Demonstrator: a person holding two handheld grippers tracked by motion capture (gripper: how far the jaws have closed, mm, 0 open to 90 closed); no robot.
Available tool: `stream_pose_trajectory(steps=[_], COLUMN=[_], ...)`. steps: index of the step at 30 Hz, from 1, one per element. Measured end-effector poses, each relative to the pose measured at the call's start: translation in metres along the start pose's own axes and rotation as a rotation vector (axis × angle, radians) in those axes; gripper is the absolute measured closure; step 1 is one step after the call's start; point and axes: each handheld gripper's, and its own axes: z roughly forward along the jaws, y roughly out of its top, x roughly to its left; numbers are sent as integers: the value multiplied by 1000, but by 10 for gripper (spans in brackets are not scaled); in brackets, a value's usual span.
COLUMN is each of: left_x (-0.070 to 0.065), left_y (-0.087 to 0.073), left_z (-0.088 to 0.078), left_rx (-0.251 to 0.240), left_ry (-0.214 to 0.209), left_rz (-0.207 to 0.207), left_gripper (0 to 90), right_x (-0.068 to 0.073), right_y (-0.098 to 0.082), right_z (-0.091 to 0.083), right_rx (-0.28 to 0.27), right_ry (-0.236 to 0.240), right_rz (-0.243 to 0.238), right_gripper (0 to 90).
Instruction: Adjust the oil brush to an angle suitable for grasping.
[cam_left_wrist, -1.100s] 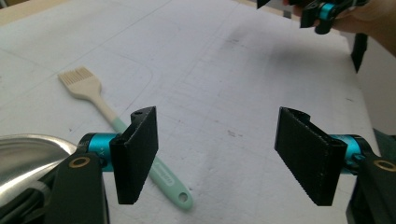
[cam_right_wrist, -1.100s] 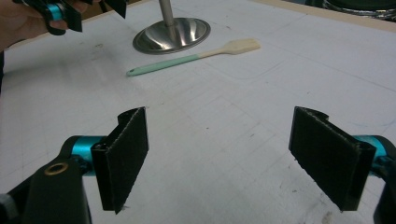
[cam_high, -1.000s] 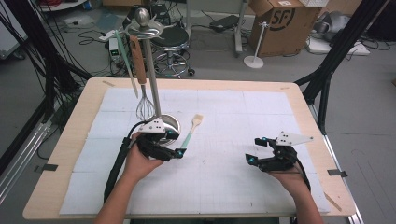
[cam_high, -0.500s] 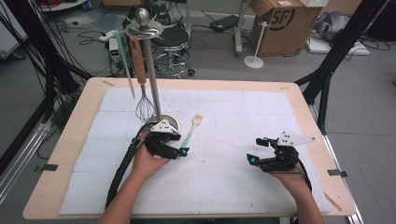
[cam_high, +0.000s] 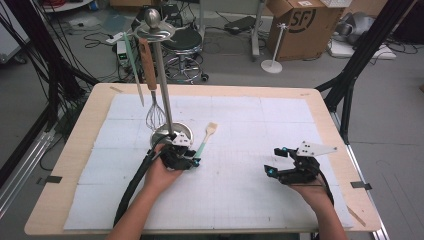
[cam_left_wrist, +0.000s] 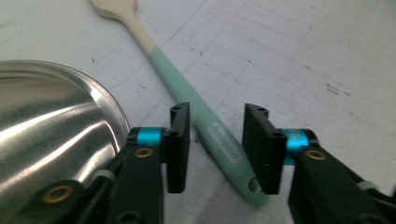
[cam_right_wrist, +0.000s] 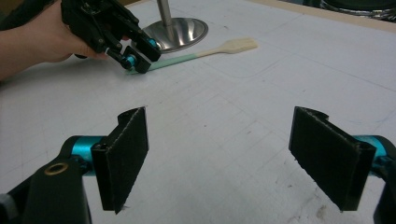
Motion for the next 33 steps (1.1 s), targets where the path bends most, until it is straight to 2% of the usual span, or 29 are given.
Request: stream_pose_trajectory(steps=[5, 12, 15, 30, 33], left_x=[-3, -7, -9, -35, -40], left_y=[1, -1, 0, 4, 5], left_z=[-1, -3, -2, 6, 8], left_rx=[19, 24, 29, 48, 46], left_ry=[5, -12, -51, -200, -239], left_rz=[30, 40, 47, 170, 179], left_gripper=[704, 735, 740, 739, 739], right_x=[0, 1, 1, 1, 1], right_y=[0, 0, 1, 1, 1], right_z=[0, 0, 0, 0, 0], right_rx=[0, -2, -5, -6, -6], right_ry=[-2, 0, 1, 6, 6], right_rz=[-2, 0, -2, -2, -2], right_gripper=[196, 196, 196, 196, 196])
